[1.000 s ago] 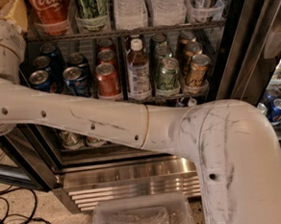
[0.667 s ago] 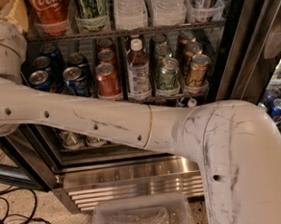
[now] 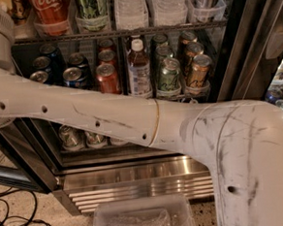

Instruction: Pick orange can from top shelf of fridge

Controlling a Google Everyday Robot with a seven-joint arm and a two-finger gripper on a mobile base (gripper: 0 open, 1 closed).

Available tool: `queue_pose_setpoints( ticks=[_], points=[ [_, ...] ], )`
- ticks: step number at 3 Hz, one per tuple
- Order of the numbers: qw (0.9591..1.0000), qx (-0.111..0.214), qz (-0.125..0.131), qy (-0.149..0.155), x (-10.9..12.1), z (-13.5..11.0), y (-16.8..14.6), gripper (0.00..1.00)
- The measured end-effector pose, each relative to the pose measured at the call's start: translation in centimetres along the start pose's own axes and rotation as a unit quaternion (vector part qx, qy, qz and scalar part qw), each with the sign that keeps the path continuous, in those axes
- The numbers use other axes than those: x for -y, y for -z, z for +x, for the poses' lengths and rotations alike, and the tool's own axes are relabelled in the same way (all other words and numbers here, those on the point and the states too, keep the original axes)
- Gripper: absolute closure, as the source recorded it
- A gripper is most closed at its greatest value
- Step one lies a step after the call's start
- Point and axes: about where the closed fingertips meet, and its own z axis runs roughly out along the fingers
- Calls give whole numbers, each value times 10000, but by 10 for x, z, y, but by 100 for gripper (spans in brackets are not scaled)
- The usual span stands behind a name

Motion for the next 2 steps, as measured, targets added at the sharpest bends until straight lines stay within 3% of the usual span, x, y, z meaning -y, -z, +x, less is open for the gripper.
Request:
queue_pose_setpoints(
  ticks=[1, 2],
  points=[
    [9994, 317, -95, 80, -3, -36, 4, 100],
    [9993, 358, -141, -33, -7, -50, 33, 100]
  ],
)
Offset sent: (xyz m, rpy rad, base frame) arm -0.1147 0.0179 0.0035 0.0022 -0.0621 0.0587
